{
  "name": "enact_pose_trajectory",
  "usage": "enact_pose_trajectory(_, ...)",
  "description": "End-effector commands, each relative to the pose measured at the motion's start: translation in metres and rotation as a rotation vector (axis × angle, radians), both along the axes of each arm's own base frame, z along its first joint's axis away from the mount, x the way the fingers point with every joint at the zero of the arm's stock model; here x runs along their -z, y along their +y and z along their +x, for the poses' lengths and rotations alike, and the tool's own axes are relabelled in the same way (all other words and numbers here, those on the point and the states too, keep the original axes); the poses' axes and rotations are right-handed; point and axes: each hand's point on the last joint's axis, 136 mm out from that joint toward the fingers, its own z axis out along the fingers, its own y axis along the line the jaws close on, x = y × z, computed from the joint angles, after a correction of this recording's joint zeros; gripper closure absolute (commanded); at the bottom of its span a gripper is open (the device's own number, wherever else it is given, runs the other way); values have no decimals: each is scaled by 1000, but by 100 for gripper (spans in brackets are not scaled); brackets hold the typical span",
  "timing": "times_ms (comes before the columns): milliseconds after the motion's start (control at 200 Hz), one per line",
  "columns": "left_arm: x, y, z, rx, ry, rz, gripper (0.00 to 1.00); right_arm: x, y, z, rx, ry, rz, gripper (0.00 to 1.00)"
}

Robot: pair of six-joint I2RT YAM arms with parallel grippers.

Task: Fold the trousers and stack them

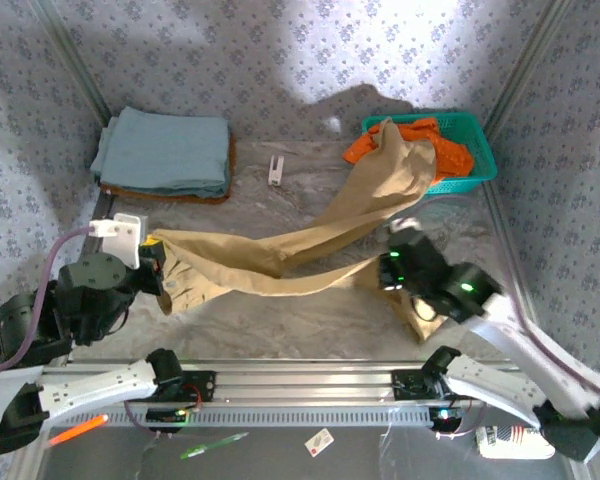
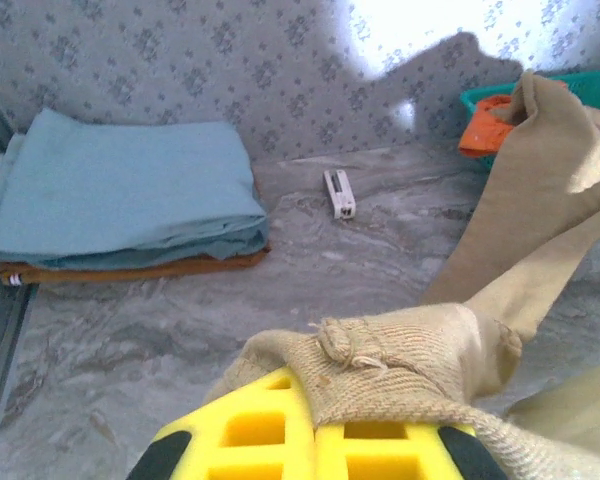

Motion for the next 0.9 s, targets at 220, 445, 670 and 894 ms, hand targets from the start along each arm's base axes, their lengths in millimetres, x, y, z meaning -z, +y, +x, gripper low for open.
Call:
enact_pose_trajectory(220,30,5,1,-63,42,-44,100,17,-54,58,377,19,123,11)
enact_pose_trajectory(445,40,-9,4,-39,75,-33,100,31,-80,148,527,14,352,0)
enact_pose_trajectory(670,38,-12,4,-34,80,-28,100,59,-84,220,550,96,475,16)
enact_pose_trajectory(894,36,-9,4,-39,78,-18,100,67,-78,238,517,137,496,87)
